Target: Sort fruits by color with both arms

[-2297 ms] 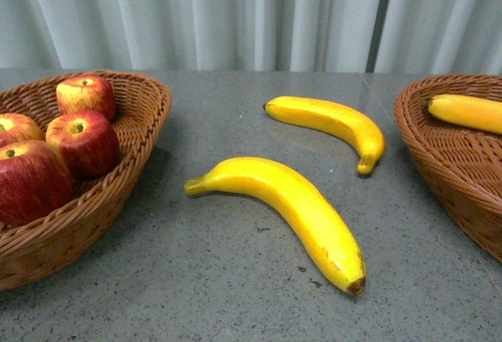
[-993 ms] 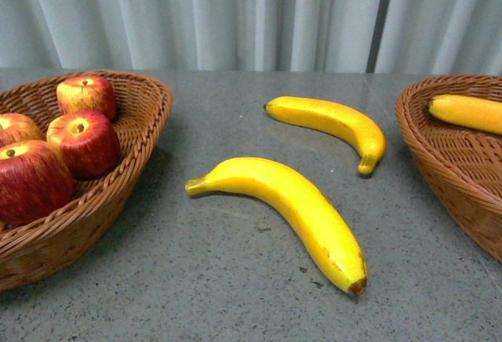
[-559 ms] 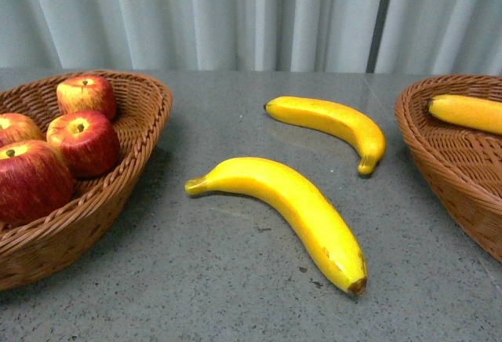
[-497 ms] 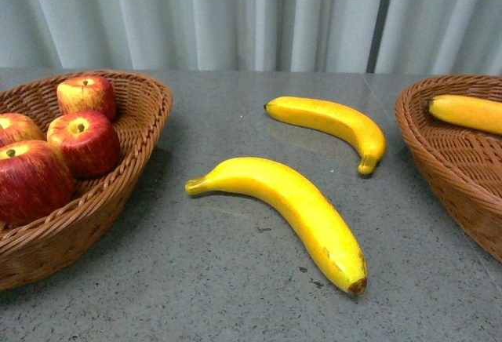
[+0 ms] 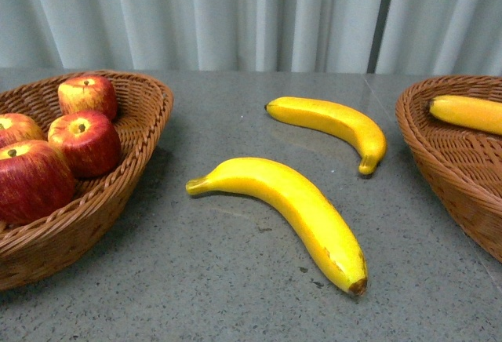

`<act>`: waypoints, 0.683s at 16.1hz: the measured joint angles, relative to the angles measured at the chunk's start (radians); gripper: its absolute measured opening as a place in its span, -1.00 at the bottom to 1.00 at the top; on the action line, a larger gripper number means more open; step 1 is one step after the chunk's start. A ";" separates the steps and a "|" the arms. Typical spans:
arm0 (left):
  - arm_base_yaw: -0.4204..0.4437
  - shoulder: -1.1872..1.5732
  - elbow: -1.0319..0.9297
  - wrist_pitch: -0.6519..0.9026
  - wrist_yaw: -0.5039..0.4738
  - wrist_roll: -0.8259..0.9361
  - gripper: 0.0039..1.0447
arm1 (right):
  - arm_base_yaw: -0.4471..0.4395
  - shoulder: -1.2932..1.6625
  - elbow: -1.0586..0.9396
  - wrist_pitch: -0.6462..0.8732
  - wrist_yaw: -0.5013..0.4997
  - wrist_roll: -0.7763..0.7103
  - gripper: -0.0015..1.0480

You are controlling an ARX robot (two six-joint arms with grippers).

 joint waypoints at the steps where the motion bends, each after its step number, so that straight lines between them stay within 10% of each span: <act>1: 0.000 0.000 0.000 -0.001 -0.001 0.000 -0.76 | 0.000 0.000 0.000 0.000 0.000 0.000 0.87; 4: 0.000 0.000 0.000 -0.002 0.000 0.000 -0.07 | 0.000 0.000 0.000 0.001 0.000 0.000 0.87; 6: 0.000 0.000 0.000 -0.001 -0.001 0.000 0.38 | -0.095 0.182 0.020 0.245 -0.320 0.146 0.87; 8: 0.000 0.000 0.000 -0.002 0.000 0.000 0.86 | 0.039 0.561 0.136 0.558 -0.434 0.166 0.87; 11: 0.000 0.000 0.000 -0.002 0.000 0.000 0.88 | 0.216 1.091 0.469 0.686 -0.390 0.074 0.87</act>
